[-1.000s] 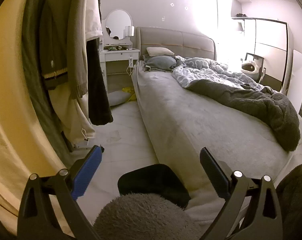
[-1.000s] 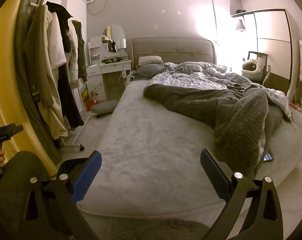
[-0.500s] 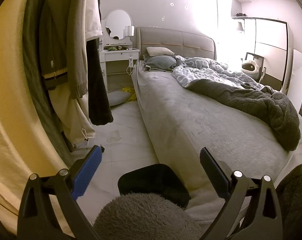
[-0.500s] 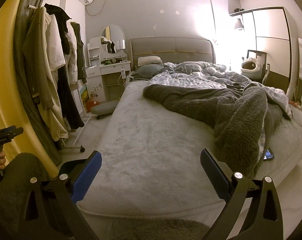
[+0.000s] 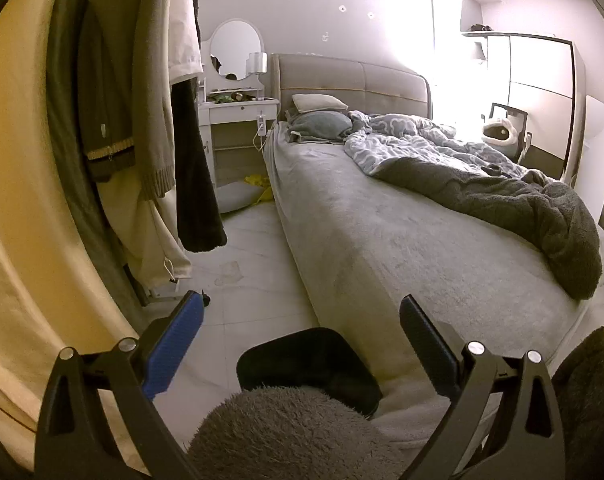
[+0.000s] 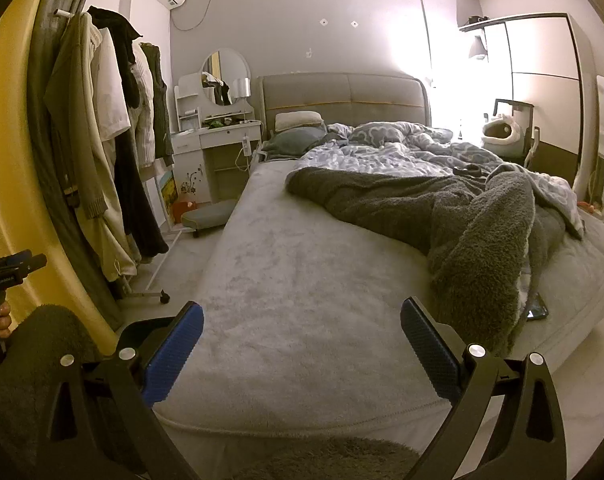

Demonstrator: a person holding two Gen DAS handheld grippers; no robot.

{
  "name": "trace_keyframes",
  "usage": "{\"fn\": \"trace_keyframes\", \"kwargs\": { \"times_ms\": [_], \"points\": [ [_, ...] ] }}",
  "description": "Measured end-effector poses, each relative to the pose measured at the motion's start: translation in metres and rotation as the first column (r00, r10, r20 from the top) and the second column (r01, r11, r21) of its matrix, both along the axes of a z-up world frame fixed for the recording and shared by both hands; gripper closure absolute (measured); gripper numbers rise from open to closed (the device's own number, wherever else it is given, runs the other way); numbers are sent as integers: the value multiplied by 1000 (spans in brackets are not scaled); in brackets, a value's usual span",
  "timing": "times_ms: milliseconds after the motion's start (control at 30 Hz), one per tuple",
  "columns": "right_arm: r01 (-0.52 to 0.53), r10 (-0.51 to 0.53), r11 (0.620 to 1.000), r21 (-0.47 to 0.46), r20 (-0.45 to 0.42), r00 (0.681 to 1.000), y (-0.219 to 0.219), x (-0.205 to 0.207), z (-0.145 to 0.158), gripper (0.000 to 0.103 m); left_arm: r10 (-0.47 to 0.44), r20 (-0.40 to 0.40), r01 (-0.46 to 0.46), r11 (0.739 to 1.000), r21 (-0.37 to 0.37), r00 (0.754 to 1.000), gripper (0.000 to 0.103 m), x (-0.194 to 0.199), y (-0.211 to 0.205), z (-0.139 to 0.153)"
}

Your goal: Collect trash

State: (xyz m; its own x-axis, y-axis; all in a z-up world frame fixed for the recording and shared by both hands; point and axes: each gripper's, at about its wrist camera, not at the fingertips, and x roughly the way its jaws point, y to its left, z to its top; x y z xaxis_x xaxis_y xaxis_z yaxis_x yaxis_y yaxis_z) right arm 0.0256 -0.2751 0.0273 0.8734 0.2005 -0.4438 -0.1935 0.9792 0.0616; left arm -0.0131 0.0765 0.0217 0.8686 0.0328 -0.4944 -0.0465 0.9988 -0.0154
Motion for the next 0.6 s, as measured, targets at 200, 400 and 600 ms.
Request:
{"fn": "trace_keyframes", "kwargs": {
  "times_ms": [200, 400, 600],
  "points": [
    [1, -1, 1000, -2, -1, 1000, 1, 0, 0, 3, -1, 0, 1, 1000, 3, 1000, 3, 0, 0, 0],
    [1, -1, 1000, -1, -1, 1000, 0, -1, 0, 3, -3, -1, 3, 1000, 9, 1000, 3, 1, 0, 0],
    [0, 0, 1000, -2, -1, 1000, 0, 0, 1, 3, -8, -1, 8, 1000, 21, 1000, 3, 1, -1, 1]
  ]
}}
